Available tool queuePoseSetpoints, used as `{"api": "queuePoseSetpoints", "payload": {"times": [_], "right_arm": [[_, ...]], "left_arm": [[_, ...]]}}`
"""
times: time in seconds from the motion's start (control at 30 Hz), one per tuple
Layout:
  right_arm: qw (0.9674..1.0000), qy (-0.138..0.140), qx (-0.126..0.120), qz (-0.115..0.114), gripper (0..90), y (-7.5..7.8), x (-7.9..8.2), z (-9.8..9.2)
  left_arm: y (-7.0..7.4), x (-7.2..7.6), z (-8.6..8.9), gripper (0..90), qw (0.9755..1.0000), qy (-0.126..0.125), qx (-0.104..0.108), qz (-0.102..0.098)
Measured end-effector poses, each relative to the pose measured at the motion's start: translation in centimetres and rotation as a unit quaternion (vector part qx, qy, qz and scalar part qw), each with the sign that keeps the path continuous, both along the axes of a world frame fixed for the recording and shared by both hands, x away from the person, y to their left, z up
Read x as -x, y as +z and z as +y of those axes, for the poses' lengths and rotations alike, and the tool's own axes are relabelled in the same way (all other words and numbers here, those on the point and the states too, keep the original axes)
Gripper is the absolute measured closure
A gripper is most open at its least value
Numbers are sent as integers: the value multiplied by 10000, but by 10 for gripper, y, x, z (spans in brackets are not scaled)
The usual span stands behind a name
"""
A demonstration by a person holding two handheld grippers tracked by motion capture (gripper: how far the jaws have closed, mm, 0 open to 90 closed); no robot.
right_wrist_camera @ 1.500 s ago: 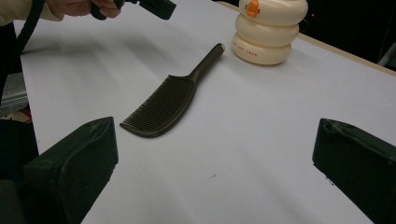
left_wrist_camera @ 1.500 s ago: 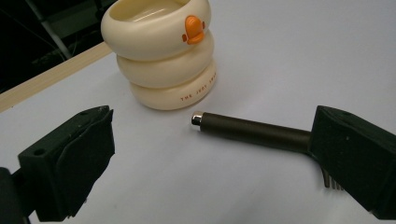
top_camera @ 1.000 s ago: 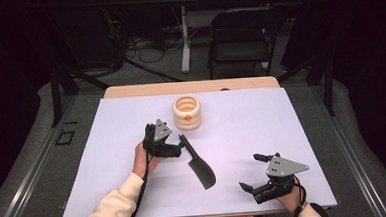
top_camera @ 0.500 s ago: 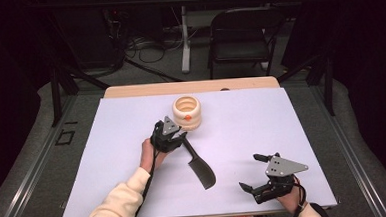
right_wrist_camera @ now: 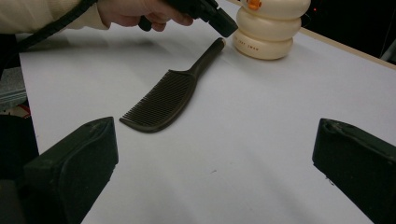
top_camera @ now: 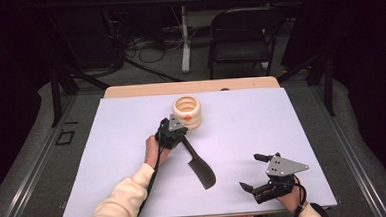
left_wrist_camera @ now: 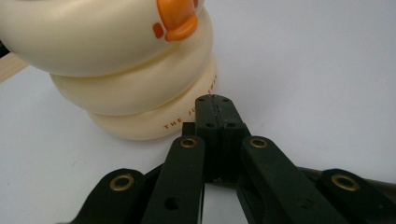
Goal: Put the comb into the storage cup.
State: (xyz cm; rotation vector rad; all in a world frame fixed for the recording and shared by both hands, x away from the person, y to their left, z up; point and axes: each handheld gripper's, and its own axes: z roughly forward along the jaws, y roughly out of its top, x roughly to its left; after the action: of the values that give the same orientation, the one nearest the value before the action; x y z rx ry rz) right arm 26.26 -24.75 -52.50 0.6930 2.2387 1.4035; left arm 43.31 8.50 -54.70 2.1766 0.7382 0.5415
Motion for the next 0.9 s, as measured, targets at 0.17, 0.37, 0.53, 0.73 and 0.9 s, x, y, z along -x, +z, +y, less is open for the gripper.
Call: {"api": "queuePoseSetpoints", "payload": {"times": [0.17,0.37,0.53,0.73,0.9], "right_arm": [[10000,-10,5,16,0,0,0,0],[10000,-21,-1,24,0,0,0,-1],[10000,-43,-1,27,0,0,0,-1],[10000,-35,6,24,0,0,0,-1],[10000,-46,10,30,0,0,0,-1]], "left_arm": [[-3,-1,-2,898,9999,-24,-159,-8],[-3,-1,-1,898,9997,-60,-249,50],[-4,-2,0,898,9995,-75,-283,98],[-7,-3,-2,899,9991,-119,-369,147],[-5,-2,0,899,9988,-138,-427,203]]}}
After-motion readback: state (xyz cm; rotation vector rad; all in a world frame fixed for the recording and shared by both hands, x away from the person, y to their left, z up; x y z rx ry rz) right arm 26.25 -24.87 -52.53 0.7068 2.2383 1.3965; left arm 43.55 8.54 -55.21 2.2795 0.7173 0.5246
